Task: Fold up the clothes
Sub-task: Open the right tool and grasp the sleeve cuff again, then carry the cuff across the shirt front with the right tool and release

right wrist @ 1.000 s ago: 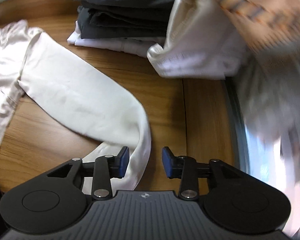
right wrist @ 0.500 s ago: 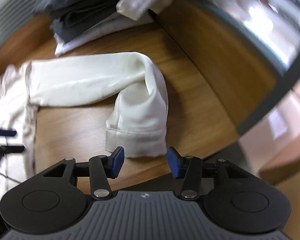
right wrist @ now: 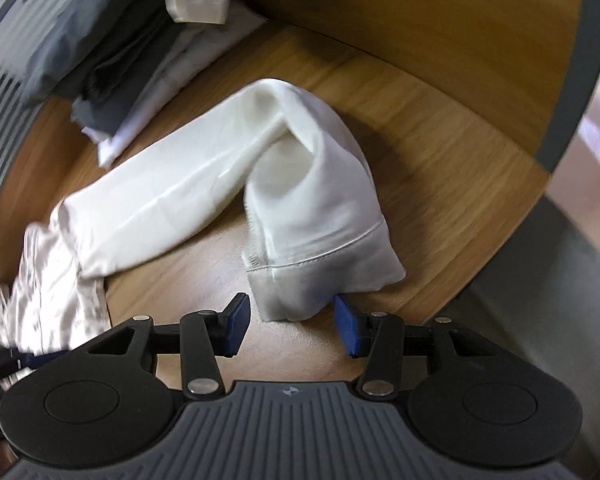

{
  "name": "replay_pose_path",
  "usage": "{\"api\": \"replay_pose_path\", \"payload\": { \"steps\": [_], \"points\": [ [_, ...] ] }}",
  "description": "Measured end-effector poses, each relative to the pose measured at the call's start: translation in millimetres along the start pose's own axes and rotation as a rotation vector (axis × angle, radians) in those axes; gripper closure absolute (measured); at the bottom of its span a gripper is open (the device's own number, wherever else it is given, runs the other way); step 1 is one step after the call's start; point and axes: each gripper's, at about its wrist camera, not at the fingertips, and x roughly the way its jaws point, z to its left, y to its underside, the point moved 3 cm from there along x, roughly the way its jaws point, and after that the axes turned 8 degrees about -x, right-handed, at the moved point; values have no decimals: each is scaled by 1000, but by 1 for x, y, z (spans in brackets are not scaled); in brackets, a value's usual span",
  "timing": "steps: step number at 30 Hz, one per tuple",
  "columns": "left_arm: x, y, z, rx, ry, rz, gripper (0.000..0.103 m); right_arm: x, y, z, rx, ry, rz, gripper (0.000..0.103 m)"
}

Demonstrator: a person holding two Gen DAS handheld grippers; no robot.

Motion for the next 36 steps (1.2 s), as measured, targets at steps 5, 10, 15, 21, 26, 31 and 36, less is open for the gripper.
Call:
{"api": "replay_pose_path", "payload": {
  "steps": [5,10,15,21,26,31,36],
  "points": [
    [-3,3,8,-32,-4,3,50,2,-5,-8,100,22,-67,82],
    [-8,2,13,-54,6,-5,50,-22,-15,-13,91,96,-168,99],
    [-17,-6,15,-67,23,-26,50,-60,-35,-4,-75,205,-250,100],
    [-29,-16,21,-96,48,-53,50,-90,-64,5,-274,311,-244,100],
    [-43,-15,34,-151,59,-78,50,-93,-79,37,-430,265,-189,100],
    [-60,-2,59,-231,41,-104,50,-84,-89,99,-560,174,-200,100],
    [-80,30,105,-337,9,-120,50,-58,-95,181,-660,46,-219,100]
  ]
}}
